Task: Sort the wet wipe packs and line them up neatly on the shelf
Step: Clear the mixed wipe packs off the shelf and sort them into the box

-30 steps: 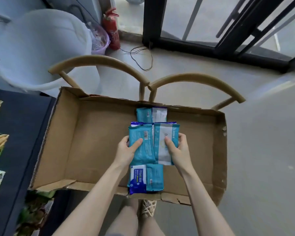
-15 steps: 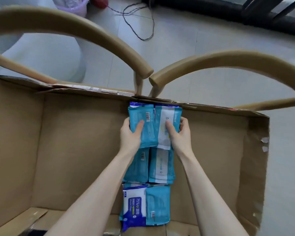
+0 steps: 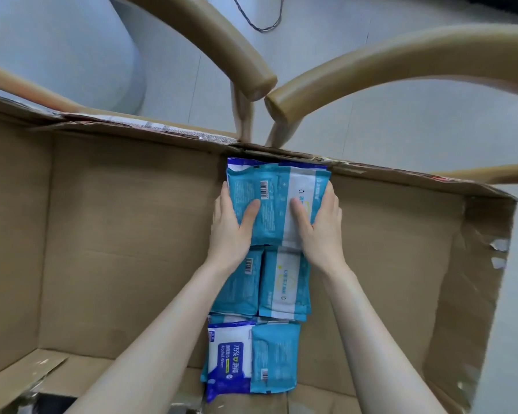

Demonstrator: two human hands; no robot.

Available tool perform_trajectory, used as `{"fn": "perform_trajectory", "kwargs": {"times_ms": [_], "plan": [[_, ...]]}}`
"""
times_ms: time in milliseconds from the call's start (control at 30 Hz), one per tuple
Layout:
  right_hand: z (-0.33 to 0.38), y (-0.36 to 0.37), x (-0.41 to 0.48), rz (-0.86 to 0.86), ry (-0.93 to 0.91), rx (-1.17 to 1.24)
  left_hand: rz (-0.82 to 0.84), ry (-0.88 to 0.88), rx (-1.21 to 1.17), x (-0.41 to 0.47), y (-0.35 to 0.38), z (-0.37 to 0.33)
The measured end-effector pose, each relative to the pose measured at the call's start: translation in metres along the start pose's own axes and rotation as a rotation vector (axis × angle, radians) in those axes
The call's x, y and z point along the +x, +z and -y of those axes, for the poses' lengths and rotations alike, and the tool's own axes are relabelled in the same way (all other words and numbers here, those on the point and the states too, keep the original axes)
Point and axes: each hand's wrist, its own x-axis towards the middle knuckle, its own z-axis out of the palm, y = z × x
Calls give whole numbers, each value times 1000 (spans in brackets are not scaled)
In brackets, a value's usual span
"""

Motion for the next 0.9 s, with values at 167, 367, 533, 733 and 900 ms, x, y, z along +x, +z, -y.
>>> {"fn": "perform_trajectory", "kwargs": {"times_ms": [167,367,533,733,900], "plan": [[11,-16,-1,49,30,-52,75,-4,43,-5,-18,-19],[30,-43,-38,118,11,-332,125,5,292,-39,-47,-37],[75,-72,-94,139,-128,-405,65,79,362,-107,-74,-63],[163,-107,-192,123,-450,-428,-115,258,376,-237,-137,-108],[230,-120,-288,121,-707,-375,-361,370,373,-346,-200,-119]]}}
